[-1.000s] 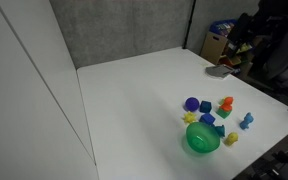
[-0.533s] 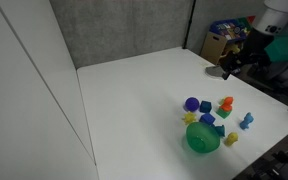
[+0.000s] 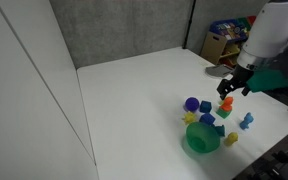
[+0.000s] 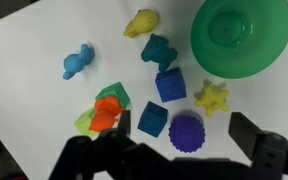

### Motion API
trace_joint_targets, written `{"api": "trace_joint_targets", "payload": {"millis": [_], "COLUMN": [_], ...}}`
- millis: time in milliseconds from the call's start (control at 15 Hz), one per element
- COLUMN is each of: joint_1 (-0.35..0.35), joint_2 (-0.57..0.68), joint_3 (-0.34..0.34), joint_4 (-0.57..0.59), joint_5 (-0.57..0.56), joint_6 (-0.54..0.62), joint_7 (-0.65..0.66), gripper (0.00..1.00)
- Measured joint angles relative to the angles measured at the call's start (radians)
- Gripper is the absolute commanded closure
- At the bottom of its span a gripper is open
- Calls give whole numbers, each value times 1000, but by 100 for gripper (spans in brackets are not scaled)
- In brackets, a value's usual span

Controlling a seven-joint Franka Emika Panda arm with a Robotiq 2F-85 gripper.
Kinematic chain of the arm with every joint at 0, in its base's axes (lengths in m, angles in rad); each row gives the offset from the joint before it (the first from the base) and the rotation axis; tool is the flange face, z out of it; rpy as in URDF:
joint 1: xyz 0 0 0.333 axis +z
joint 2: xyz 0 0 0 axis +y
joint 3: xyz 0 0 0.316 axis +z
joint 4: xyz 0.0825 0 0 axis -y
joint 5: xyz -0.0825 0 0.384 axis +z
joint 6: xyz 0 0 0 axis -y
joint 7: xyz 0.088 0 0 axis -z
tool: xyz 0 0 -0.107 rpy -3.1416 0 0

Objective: Put the green object inside the bowl

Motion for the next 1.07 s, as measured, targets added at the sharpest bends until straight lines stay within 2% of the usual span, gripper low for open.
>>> {"api": "trace_joint_targets", "payload": {"millis": [600, 1067], "joint_1": [24, 66], "joint_2": [266, 434], "joint_3": [-138, -197], "joint_4": [39, 84], "joint_5": [7, 19], "joint_6": [105, 222], "joint_7": [-79, -270], "gripper": [0, 0]}}
